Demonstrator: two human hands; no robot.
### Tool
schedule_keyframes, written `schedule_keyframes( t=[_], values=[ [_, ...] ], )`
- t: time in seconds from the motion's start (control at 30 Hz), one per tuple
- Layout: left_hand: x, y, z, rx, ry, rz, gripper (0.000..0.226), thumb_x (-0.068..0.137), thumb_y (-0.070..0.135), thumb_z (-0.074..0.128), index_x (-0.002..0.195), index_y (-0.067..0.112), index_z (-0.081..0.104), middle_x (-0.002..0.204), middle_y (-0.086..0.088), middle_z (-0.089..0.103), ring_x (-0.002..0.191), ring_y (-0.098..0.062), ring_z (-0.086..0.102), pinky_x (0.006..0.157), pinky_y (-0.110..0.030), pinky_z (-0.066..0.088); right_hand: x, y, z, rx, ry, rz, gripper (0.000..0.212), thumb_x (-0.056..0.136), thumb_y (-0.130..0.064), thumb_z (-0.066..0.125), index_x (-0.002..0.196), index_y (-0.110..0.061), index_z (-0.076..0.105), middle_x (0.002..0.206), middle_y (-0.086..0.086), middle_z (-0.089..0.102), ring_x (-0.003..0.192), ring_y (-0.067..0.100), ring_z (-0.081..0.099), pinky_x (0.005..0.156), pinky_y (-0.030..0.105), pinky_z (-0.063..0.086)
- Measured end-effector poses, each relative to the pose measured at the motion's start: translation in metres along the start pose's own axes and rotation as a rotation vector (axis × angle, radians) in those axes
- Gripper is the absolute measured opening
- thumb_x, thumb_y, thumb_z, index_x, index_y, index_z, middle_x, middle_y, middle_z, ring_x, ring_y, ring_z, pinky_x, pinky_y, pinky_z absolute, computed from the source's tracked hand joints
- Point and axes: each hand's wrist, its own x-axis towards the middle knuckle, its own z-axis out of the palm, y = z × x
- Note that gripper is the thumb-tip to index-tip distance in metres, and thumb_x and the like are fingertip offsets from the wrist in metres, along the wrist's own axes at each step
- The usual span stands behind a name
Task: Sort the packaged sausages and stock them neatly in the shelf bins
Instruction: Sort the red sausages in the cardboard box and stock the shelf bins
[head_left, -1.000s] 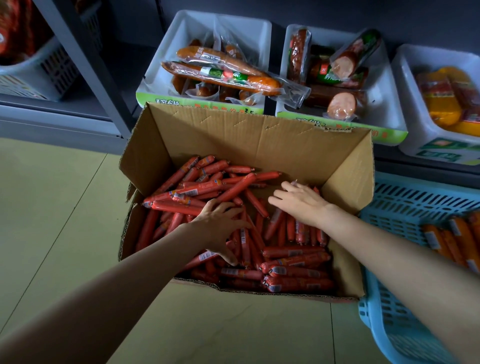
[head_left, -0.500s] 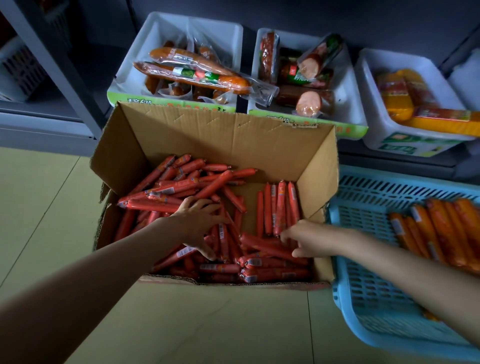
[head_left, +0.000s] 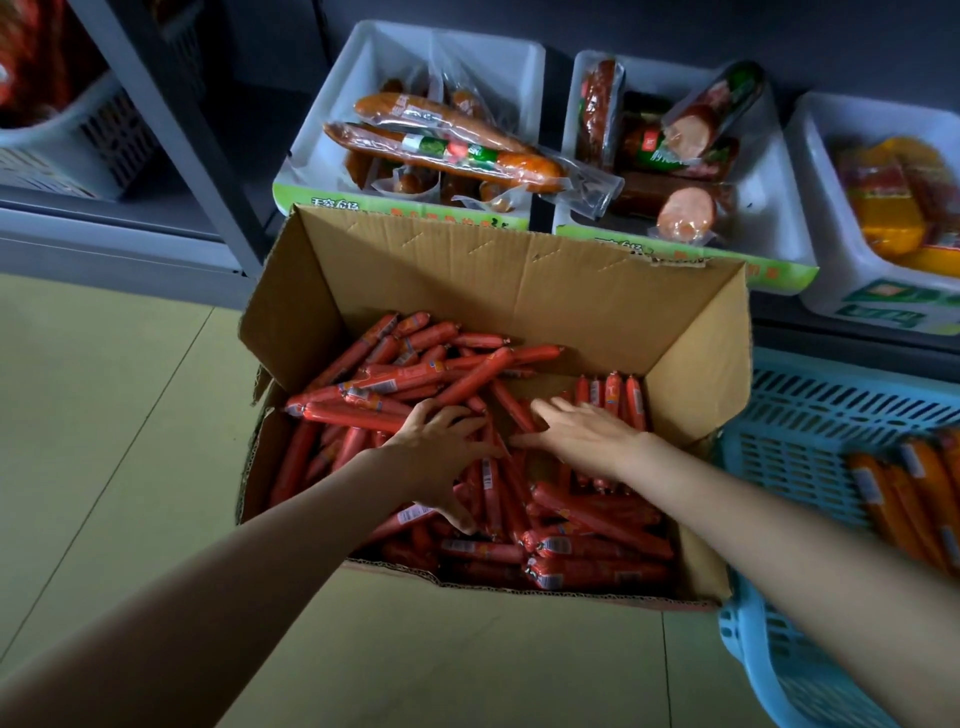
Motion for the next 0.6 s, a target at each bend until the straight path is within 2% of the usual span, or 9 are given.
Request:
schedule_keyframes(
  t=[0.03,0.13,0.2,0.3,0.33,0.4,0.43,0.53,0.6],
  values=[
    [0.000,-0.001,0.001,-0.007,0.004,0.000,0.092,0.069,0.065,0.066,0.145,0.043,0.019,0.158,0.002,0.006,0.144,-0.022,0.001,0.113,-0.048,-0.001,0.005,-0.003,0.001,-0.054,0.005,-0.002,0.075,0.081,-0.050,0.009,0.147,-0.022,0.029,0.145,0.017,0.028,0.135,0.032,0.028,0.108,0.042,0.024],
    [0.001,-0.001,0.002,-0.018,0.014,0.005,0.092,0.068,0.065,0.066,0.144,0.043,0.020,0.157,0.002,0.007,0.144,-0.022,0.002,0.113,-0.048,-0.002,0.014,-0.003,0.007,-0.132,0.170,-0.073,0.048,0.095,-0.035,0.024,0.133,-0.010,0.041,0.133,0.015,0.038,0.125,0.033,0.038,0.101,0.037,0.026],
    [0.002,-0.002,0.002,-0.010,0.022,0.008,0.091,0.069,0.065,0.066,0.144,0.043,0.020,0.157,0.003,0.008,0.144,-0.022,0.003,0.113,-0.046,-0.002,0.009,0.002,0.010,-0.135,0.189,-0.040,0.030,0.099,-0.031,0.035,0.119,-0.011,0.047,0.120,0.010,0.042,0.112,0.032,0.042,0.092,0.036,0.029],
    [0.003,-0.001,0.002,-0.006,0.024,0.007,0.091,0.069,0.067,0.065,0.144,0.043,0.020,0.156,0.004,0.011,0.144,-0.021,0.003,0.113,-0.045,-0.003,-0.002,0.013,0.007,-0.159,0.382,-0.068,0.015,0.090,-0.022,0.050,0.101,-0.015,0.058,0.110,0.008,0.050,0.099,0.031,0.049,0.081,0.043,0.042],
    [0.004,-0.001,0.002,-0.009,0.020,0.005,0.091,0.069,0.067,0.064,0.144,0.043,0.020,0.156,0.004,0.011,0.144,-0.021,0.003,0.113,-0.046,-0.004,-0.006,0.020,0.004,-0.178,0.435,-0.030,0.016,0.090,-0.023,0.051,0.103,-0.018,0.059,0.112,0.007,0.052,0.102,0.030,0.050,0.082,0.043,0.044],
    [0.005,0.000,0.002,-0.009,0.012,-0.003,0.091,0.068,0.068,0.063,0.145,0.042,0.020,0.157,0.004,0.010,0.144,-0.021,0.002,0.113,-0.047,-0.005,-0.016,0.024,-0.004,-0.163,0.487,0.036,0.029,0.092,-0.031,0.052,0.119,-0.022,0.055,0.124,0.003,0.049,0.113,0.025,0.046,0.094,0.041,0.041],
    [0.006,0.000,0.001,-0.007,0.007,-0.008,0.092,0.068,0.069,0.063,0.145,0.042,0.020,0.157,0.004,0.010,0.144,-0.021,0.002,0.113,-0.048,-0.005,-0.020,0.031,-0.007,-0.172,0.510,0.026,0.030,0.089,-0.028,0.054,0.119,-0.022,0.056,0.125,0.005,0.049,0.115,0.027,0.044,0.094,0.041,0.042],
    [0.007,0.001,-0.001,0.000,-0.015,-0.015,0.092,0.068,0.069,0.063,0.145,0.043,0.018,0.157,0.005,0.008,0.144,-0.022,0.002,0.113,-0.048,-0.004,-0.028,0.047,-0.016,-0.206,0.564,-0.047,0.033,0.068,-0.002,0.072,0.099,-0.014,0.066,0.106,0.012,0.059,0.105,0.029,0.043,0.081,0.046,0.047],
    [0.007,0.002,-0.002,0.003,-0.029,-0.019,0.093,0.068,0.070,0.063,0.145,0.044,0.017,0.157,0.006,0.008,0.144,-0.022,0.003,0.113,-0.049,-0.004,-0.034,0.049,-0.026,-0.184,0.589,-0.061,0.036,0.065,0.000,0.076,0.095,-0.014,0.066,0.094,0.008,0.062,0.097,0.028,0.048,0.083,0.045,0.045]
  ],
)
